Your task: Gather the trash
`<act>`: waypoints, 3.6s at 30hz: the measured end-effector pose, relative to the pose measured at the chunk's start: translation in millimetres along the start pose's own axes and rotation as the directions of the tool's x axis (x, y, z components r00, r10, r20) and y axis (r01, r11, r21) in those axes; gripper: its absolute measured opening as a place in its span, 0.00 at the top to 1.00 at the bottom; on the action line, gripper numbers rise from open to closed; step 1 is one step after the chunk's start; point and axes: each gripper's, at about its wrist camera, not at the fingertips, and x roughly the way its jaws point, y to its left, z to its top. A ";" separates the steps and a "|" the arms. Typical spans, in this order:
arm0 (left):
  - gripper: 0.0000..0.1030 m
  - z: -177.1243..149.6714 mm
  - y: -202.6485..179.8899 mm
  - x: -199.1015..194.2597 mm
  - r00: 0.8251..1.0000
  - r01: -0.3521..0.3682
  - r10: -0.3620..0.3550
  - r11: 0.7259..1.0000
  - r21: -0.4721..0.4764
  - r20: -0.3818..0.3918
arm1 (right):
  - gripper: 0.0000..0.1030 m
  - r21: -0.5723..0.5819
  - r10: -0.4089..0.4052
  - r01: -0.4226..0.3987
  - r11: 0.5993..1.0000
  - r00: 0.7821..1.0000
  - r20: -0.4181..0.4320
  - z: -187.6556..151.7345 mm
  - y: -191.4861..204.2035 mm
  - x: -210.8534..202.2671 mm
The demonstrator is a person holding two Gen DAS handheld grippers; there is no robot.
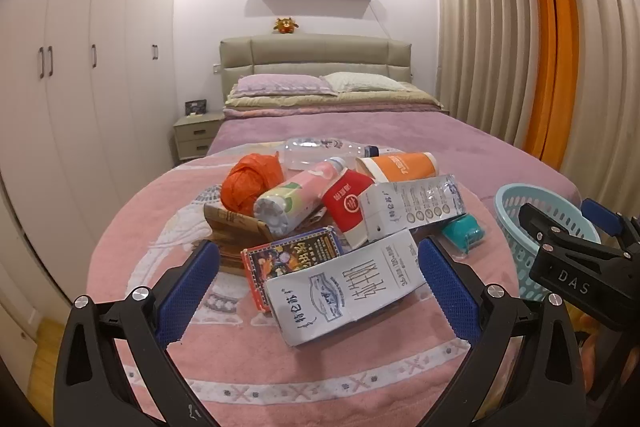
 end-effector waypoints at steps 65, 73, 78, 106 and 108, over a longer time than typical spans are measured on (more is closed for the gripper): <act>0.21 -22.7 -12.2 96.7 0.899 0.312 -0.147 0.876 0.369 -0.412 | 0.36 0.049 0.258 -0.253 0.966 0.943 -0.213 13.9 -10.3 86.7; 0.47 -20.4 -14.6 92.4 0.904 0.307 -0.174 0.900 0.311 -0.390 | 0.27 0.062 0.289 -0.283 0.957 0.921 -0.262 -0.6 -15.6 102.8; 0.49 -16.4 -8.7 91.9 0.902 0.312 -0.213 0.923 0.227 -0.375 | 0.26 0.046 0.280 -0.279 0.959 0.915 -0.290 -6.8 -14.7 111.8; 0.51 10.7 -18.7 49.2 0.938 0.309 -0.284 0.945 0.107 -0.199 | 0.49 0.035 0.310 -0.311 0.950 0.917 -0.252 -0.1 -19.0 104.4; 0.51 14.6 -24.7 48.6 0.936 0.321 -0.298 0.941 0.110 -0.188 | 0.49 0.047 0.303 -0.300 0.953 0.926 -0.224 5.0 -30.3 95.5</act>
